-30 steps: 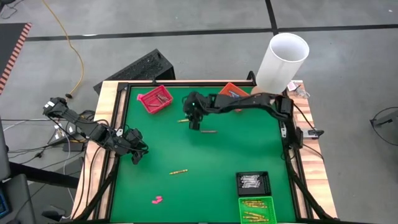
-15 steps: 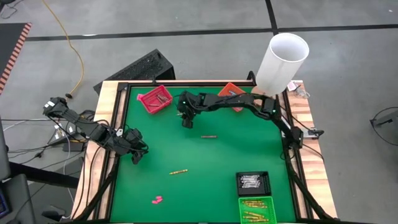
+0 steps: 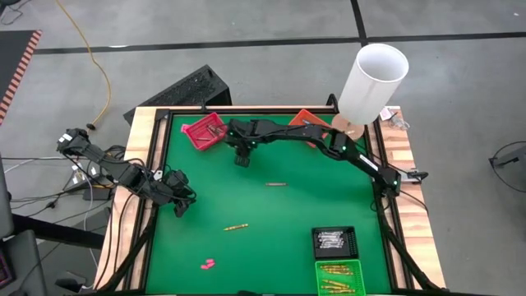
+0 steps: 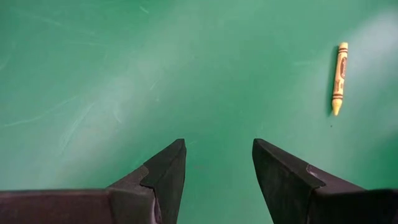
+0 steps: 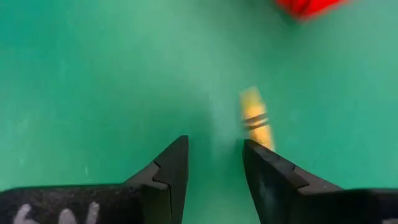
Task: Sort crayons
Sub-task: Put the yellow crayon into the green bin
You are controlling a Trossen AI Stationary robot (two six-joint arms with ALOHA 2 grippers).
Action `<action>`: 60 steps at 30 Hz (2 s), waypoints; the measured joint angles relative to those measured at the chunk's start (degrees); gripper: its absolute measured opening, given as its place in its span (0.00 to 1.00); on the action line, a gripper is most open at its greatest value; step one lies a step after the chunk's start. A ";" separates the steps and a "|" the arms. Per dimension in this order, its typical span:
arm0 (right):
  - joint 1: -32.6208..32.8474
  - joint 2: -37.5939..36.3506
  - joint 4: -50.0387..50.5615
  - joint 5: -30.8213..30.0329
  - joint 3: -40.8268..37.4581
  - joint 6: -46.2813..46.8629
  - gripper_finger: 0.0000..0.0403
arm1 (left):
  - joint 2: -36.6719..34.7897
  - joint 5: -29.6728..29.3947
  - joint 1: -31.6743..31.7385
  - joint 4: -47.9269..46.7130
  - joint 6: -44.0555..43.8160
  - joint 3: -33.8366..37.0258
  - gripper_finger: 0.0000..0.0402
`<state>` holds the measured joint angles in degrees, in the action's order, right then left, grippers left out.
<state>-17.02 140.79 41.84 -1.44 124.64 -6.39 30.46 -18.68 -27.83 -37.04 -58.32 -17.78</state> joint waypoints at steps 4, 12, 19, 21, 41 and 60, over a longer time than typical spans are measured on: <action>-0.10 0.09 2.07 2.04 -0.03 0.34 0.40 | 0.00 0.02 0.01 0.00 0.60 0.00 0.44; 1.43 -1.39 7.21 12.14 3.73 -2.31 0.33 | 0.00 0.04 0.00 -0.07 1.70 0.00 0.44; 0.76 -3.80 9.03 1.92 9.01 -5.74 0.30 | 0.02 -0.20 0.02 0.01 2.55 0.00 0.44; -1.18 -3.81 7.98 -0.19 9.35 -3.20 0.29 | 0.01 -0.20 0.01 0.08 2.53 0.02 0.44; -5.79 -1.63 13.41 6.70 8.96 -4.63 0.29 | 0.02 -0.74 0.01 0.09 1.99 0.09 0.44; -5.49 2.08 16.26 4.21 8.96 -5.51 0.29 | 0.02 -1.10 0.00 0.45 1.88 0.11 0.44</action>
<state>-22.50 142.87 58.11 2.78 133.60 -11.90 30.48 -19.78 -27.83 -36.59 -56.44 -17.67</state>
